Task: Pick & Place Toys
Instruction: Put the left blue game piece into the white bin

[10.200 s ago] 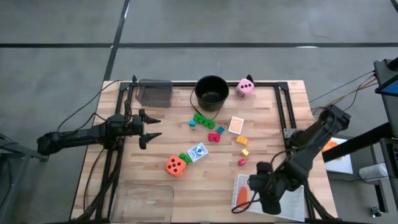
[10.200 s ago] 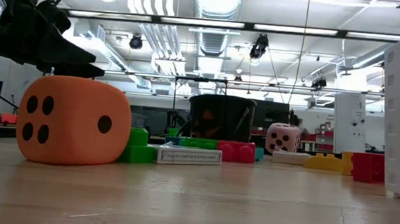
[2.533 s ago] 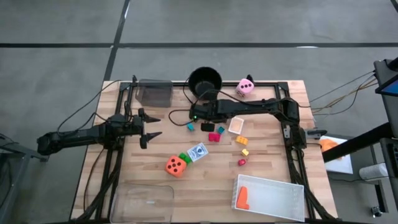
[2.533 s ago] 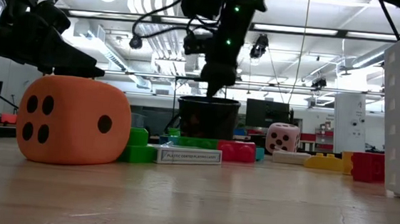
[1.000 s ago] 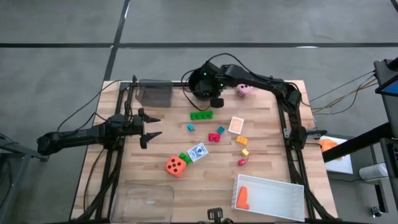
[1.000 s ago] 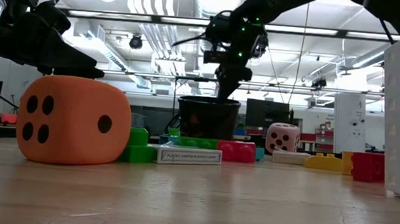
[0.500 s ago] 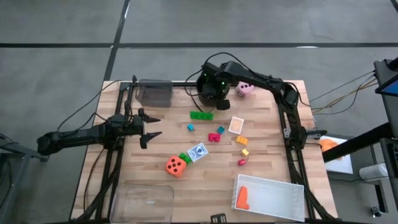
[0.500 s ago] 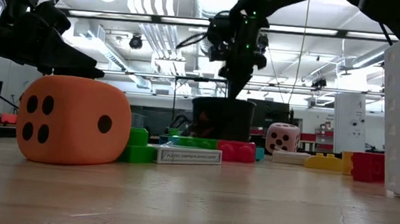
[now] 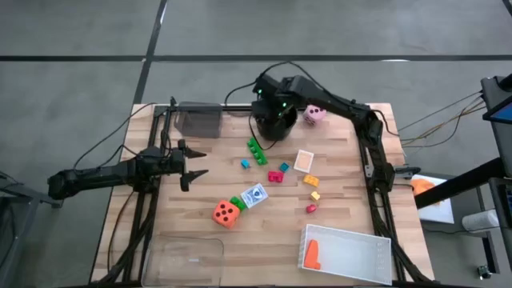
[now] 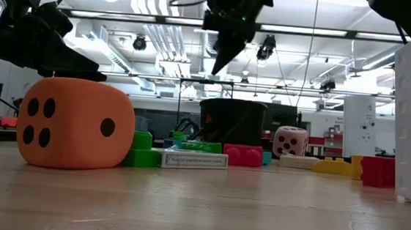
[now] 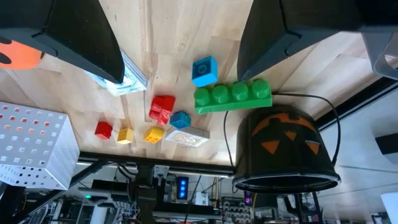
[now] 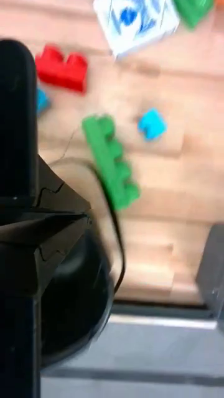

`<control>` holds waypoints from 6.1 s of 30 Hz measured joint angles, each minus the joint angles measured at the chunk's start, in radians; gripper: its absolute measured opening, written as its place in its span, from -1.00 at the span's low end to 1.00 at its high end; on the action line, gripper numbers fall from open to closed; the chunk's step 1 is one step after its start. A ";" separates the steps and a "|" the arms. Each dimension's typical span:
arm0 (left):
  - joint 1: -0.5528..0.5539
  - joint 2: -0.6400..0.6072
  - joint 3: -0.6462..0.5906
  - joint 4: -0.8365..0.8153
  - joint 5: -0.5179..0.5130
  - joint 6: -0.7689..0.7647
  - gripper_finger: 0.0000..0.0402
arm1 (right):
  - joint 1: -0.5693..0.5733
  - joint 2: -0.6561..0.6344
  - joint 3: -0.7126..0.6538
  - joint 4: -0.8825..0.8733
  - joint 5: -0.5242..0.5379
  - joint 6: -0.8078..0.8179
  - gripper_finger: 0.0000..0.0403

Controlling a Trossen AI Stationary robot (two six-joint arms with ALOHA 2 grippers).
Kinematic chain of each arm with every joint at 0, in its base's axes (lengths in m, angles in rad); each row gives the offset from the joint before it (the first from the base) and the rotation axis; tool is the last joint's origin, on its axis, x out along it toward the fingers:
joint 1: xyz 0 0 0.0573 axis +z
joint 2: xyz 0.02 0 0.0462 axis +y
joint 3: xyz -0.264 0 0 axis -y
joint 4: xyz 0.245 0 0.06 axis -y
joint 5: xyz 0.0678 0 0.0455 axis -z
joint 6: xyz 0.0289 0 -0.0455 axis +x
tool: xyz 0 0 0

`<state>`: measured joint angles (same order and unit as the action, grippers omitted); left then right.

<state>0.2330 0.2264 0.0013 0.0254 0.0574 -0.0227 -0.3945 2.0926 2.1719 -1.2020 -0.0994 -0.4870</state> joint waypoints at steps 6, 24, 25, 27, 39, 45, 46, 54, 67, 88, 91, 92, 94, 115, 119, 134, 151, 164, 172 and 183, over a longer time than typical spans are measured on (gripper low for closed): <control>0.000 0.000 0.000 0.000 -0.006 -0.003 0.56 | 0.121 0.002 -0.064 0.071 -0.005 0.107 -0.92; 0.000 0.000 0.000 -0.001 -0.005 -0.003 0.56 | 0.540 -0.013 -0.702 1.735 -0.199 0.209 -0.91; 0.000 0.000 0.000 -0.001 -0.006 -0.003 0.56 | 0.551 -0.022 -0.753 1.810 -0.184 0.200 -0.91; 0.000 0.000 0.000 -0.001 -0.006 -0.003 0.56 | 0.569 -0.051 -0.860 1.935 -0.129 0.177 -0.91; 0.000 0.001 0.000 0.018 -0.058 -0.012 0.57 | 0.708 -0.464 -1.407 2.121 0.303 0.135 -0.91; 0.000 0.001 0.000 0.034 -0.058 -0.034 0.57 | 0.774 -0.679 -1.467 1.804 0.552 0.240 -0.84; 0.000 0.002 0.000 0.035 -0.058 -0.034 0.57 | 0.776 -0.703 -1.468 1.737 0.569 0.275 -0.78; -0.003 0.123 0.011 0.118 -0.058 -0.037 0.81 | 0.774 -0.769 -1.470 1.556 0.586 0.379 0.16; -0.083 0.679 0.295 0.215 -0.085 0.096 0.88 | 0.774 -0.749 -1.527 1.557 0.607 0.397 0.90; -0.061 1.502 1.135 -0.582 -0.198 0.360 0.88 | 0.927 -0.788 -1.540 1.449 0.585 0.423 0.80; -0.061 1.560 1.188 -0.645 -0.195 0.387 0.88 | 0.958 -0.788 -1.540 1.441 0.589 0.439 0.80; -0.061 1.575 1.197 -0.662 -0.193 0.398 0.88 | 0.968 -0.788 -1.540 1.440 0.597 0.439 0.80; -0.060 1.600 1.206 -0.672 -0.193 0.422 0.88 | 0.987 -0.788 -1.540 1.441 0.613 0.439 0.80; -0.028 1.702 1.205 -0.596 -0.199 0.524 0.88 | 1.008 -0.788 -1.539 1.440 0.642 0.447 0.80; -0.028 1.702 1.205 -0.594 -0.199 0.522 0.82 | 1.008 -0.788 -1.539 1.440 0.642 0.451 0.80; -0.033 1.702 1.205 -0.599 -0.177 0.493 -0.26 | 1.008 -0.788 -1.539 1.440 0.642 0.455 0.80; -0.056 1.686 1.205 -0.605 -0.181 0.449 -0.52 | 1.007 -0.787 -1.615 1.732 0.627 0.352 0.80; -0.102 1.584 1.205 -0.566 -0.180 0.414 -0.52 | 1.008 -1.018 -1.913 2.119 0.622 0.228 0.80; -0.239 1.498 1.250 -0.423 -0.170 0.407 -0.52 | 1.008 -1.183 -1.971 2.089 0.631 0.190 0.80; -0.446 1.538 1.370 -0.145 -0.027 0.411 -0.52 | 1.008 -1.238 -1.997 2.073 0.668 0.189 0.80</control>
<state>-0.2129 1.7640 1.3714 -0.1194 0.0308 0.3885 0.6132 0.8550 0.1748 0.8710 0.5686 -0.2976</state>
